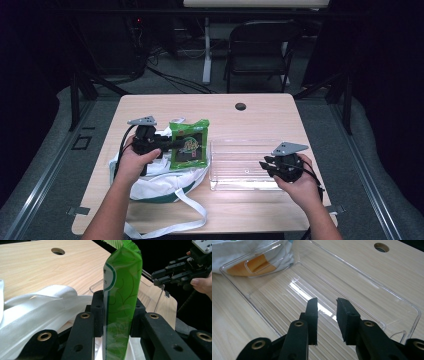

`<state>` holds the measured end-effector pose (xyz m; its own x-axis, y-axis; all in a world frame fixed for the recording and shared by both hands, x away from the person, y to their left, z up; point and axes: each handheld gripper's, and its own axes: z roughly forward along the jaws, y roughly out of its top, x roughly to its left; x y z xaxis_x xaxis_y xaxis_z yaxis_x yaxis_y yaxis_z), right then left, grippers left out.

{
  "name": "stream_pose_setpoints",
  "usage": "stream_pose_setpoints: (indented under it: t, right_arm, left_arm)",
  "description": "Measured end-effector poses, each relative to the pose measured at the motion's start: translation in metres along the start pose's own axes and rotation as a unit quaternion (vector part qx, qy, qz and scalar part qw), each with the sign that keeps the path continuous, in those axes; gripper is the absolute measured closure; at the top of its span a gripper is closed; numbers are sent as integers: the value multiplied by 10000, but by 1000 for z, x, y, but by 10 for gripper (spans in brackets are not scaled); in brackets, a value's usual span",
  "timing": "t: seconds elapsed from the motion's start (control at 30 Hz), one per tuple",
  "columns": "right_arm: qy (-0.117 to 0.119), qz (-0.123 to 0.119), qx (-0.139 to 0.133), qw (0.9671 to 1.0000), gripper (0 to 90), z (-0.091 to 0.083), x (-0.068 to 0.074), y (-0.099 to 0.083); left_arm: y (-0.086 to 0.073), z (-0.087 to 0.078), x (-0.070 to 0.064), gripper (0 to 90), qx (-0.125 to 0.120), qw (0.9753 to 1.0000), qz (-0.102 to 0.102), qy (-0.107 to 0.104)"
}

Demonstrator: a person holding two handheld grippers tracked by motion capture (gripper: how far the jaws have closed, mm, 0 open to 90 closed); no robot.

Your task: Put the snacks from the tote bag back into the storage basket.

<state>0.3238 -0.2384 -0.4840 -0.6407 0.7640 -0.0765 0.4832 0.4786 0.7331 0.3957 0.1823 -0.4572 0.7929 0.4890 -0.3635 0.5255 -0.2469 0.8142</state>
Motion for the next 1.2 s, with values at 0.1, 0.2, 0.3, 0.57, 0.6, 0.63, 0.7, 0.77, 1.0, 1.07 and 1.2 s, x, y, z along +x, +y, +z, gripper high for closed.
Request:
stream_pose_setpoints:
  t: [0.1, 0.2, 0.3, 0.57, 0.6, 0.63, 0.7, 0.77, 1.0, 1.07, 1.2]
  right_arm:
    - [81, -195, 158, 9997, 714, 0, 0, 8]
    - [73, -291, 262, 9992, 716, 0, 1, 15]
    - [127, -363, 326, 9987, 716, -1, 2, 22]
    - [259, -638, 473, 9965, 714, -6, 4, 43]
    - [268, -680, 500, 9961, 713, -7, 4, 46]
    - [282, -734, 545, 9954, 712, -8, 4, 48]
    - [314, -805, 591, 9945, 711, -9, 5, 53]
    - [338, -898, 650, 9933, 709, -11, 5, 58]
    - [491, -1109, 759, 9897, 704, -16, 5, 74]
    - [541, -1167, 788, 9886, 702, -17, 4, 77]
    - [596, -1284, 851, 9863, 698, -18, 4, 83]
  left_arm:
    - [2, -3, 1, 721, -62, 10000, 3, -14]
    - [2, -11, 3, 722, -182, 9998, 25, -2]
    - [1, -16, 4, 722, -253, 9997, 1, -26]
    - [2, -21, 0, 721, -402, 9990, 70, -180]
    - [3, -20, -1, 722, -403, 9990, 75, -183]
    - [3, -20, -2, 722, -411, 9989, 79, -197]
    - [3, -19, -3, 722, -411, 9989, 91, -228]
    - [4, -19, -4, 722, -430, 9986, 98, -276]
    - [6, -16, -12, 721, -453, 9982, 164, -348]
    - [6, -15, -13, 722, -457, 9981, 181, -369]
    - [7, -12, -16, 722, -449, 9980, 181, -416]
